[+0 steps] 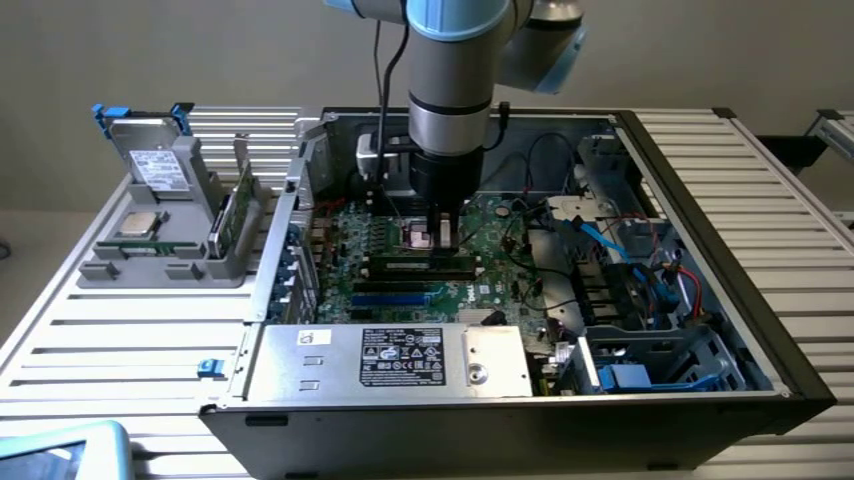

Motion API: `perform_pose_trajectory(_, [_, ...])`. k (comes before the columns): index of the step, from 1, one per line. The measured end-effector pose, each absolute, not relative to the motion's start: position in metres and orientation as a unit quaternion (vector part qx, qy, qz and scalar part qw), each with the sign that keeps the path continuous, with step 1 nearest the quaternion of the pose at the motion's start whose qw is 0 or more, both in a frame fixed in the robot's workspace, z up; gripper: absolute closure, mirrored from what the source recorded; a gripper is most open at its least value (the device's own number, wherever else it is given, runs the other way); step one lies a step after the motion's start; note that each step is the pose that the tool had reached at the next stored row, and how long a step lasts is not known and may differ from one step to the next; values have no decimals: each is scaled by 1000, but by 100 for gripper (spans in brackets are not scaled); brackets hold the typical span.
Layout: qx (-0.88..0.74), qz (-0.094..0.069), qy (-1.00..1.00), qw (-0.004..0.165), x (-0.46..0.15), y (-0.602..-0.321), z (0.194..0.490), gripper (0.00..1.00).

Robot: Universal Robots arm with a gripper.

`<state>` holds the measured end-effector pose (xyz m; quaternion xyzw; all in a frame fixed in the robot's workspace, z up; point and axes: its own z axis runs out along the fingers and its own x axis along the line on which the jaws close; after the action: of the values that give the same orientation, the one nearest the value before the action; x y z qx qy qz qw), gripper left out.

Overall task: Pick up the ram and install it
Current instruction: 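Insert the ram into the slot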

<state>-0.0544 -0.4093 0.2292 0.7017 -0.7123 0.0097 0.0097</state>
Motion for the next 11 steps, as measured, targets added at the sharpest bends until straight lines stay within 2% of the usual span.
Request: perform_pose_trajectory(11, [703,11,-711,9,-55,-409,228,87])
